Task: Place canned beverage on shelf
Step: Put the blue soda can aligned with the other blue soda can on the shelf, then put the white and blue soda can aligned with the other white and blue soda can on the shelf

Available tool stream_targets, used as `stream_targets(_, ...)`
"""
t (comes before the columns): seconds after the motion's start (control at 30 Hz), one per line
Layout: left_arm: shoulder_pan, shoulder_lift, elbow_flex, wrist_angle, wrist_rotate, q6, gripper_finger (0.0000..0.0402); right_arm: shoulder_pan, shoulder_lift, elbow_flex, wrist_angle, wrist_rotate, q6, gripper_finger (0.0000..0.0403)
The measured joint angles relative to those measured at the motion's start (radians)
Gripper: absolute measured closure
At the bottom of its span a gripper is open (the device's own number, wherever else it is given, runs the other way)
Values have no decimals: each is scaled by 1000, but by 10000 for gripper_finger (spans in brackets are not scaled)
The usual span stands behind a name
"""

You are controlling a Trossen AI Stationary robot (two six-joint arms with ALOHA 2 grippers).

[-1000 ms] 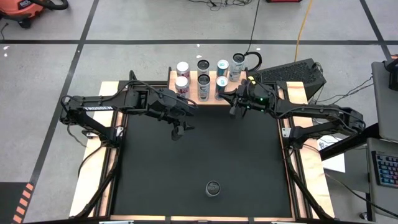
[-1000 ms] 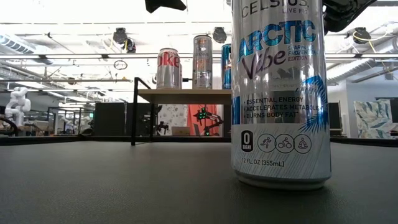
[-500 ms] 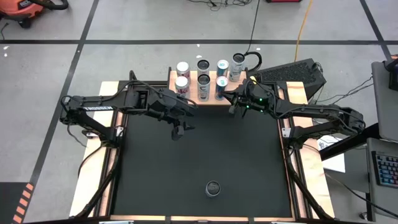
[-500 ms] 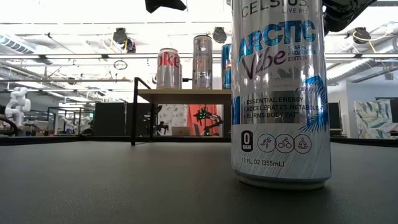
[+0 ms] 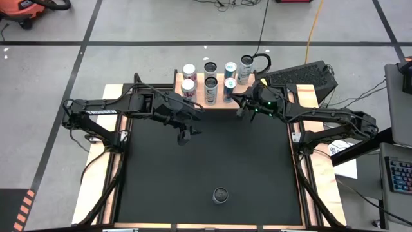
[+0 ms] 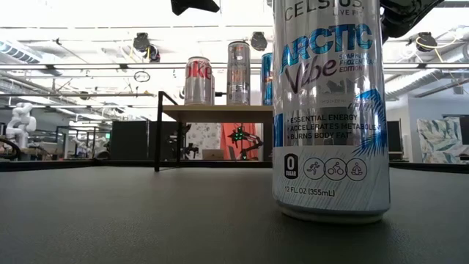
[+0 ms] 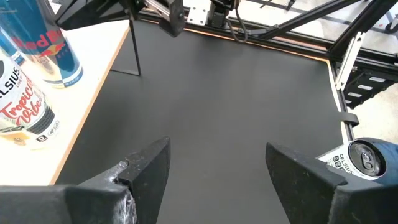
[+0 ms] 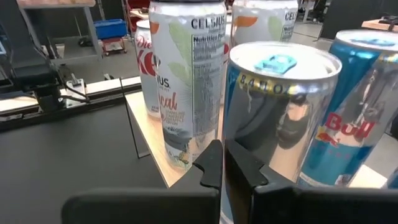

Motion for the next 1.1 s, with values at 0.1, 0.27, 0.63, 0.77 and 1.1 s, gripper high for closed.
stream_targets(0.1, 0, 0, 0, 0, 0, 0, 134, 0, -3, 0, -25, 1, 8, 403)
stream_targets(0.27, 0, 0, 0, 0, 0, 0, 134, 2, -25, 0, -45, 57, 6, 403)
stream_targets(0.63, 0, 0, 0, 0, 0, 0, 134, 1, -98, 0, -102, 71, 19, 403)
stream_targets(0.77, 0, 0, 0, 0, 0, 0, 134, 20, -99, 0, -108, 59, 18, 403)
stream_targets(1.1, 0, 0, 0, 1, 0, 0, 134, 65, -107, 0, -161, -22, 58, 403)
